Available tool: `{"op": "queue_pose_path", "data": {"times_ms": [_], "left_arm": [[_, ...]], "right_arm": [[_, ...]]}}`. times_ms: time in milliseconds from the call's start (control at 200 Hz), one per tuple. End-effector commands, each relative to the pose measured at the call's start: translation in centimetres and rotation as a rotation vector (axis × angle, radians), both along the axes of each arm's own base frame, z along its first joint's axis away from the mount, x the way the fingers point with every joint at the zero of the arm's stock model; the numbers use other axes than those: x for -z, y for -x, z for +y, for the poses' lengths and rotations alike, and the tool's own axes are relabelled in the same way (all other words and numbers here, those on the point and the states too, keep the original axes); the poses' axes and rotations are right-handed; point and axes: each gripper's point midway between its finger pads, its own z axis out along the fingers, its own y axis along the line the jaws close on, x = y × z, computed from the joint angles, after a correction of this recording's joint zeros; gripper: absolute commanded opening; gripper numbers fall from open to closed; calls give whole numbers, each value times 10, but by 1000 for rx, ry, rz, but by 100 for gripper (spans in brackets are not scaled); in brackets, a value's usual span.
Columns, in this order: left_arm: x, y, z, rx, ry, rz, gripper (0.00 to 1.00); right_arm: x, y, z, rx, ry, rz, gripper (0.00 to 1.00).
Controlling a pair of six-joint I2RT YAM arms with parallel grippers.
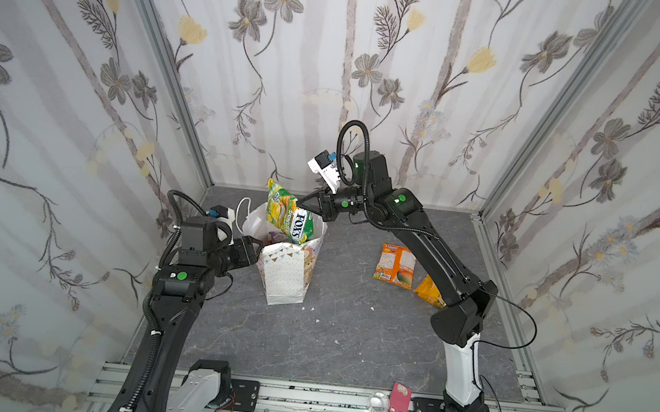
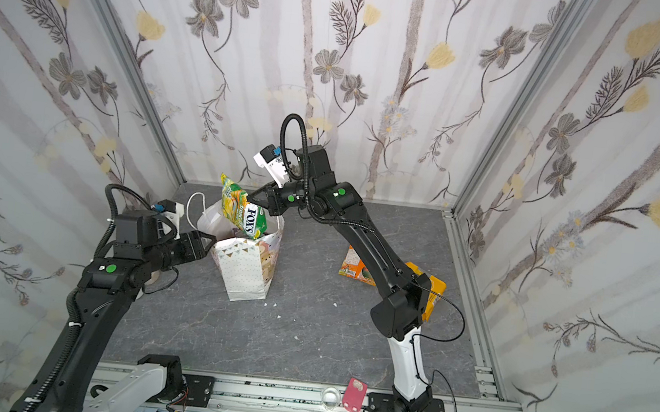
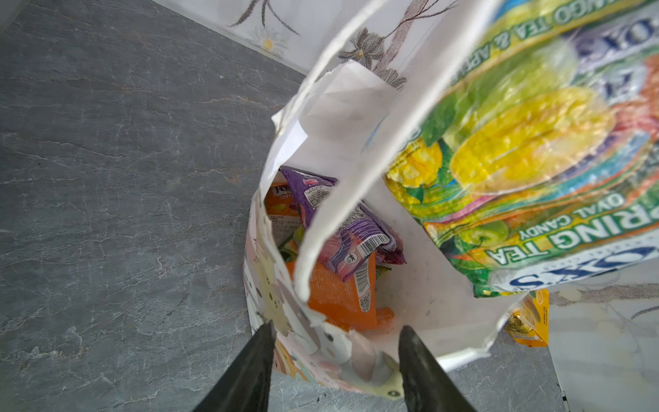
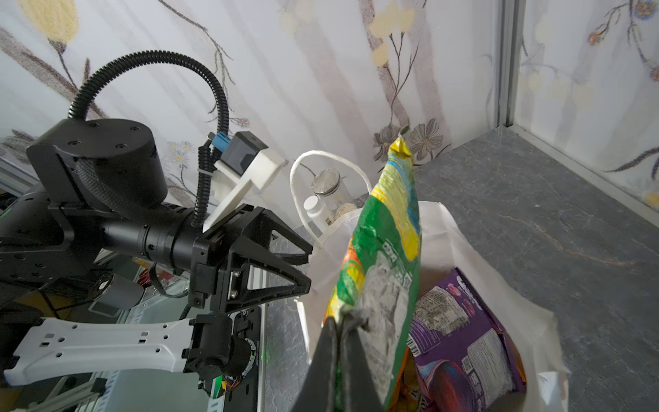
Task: Place the snacks into the paper bag
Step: 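Carry the green packet over the bag opening and lower it inside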
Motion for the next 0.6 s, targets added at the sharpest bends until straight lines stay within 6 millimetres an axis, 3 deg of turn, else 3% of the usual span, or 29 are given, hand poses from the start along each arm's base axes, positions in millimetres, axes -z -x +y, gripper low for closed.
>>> {"op": "queue_pose_path", "data": {"times_ms": [0, 175, 250, 595], "left_arm": [[-6, -2, 0, 4, -9, -28, 55], [-7, -3, 2, 1, -15, -25, 55], [-7, -2, 2, -1, -14, -27, 55], [-6, -2, 0, 4, -1, -22, 55]], "right_arm": [[-13, 13, -1, -68, -31, -44, 0], [-52, 6, -7, -1, -105, -149, 0], [-60, 9, -7, -17, -130, -164, 0], [-16, 2, -6, -15, -12, -134, 0]]}}
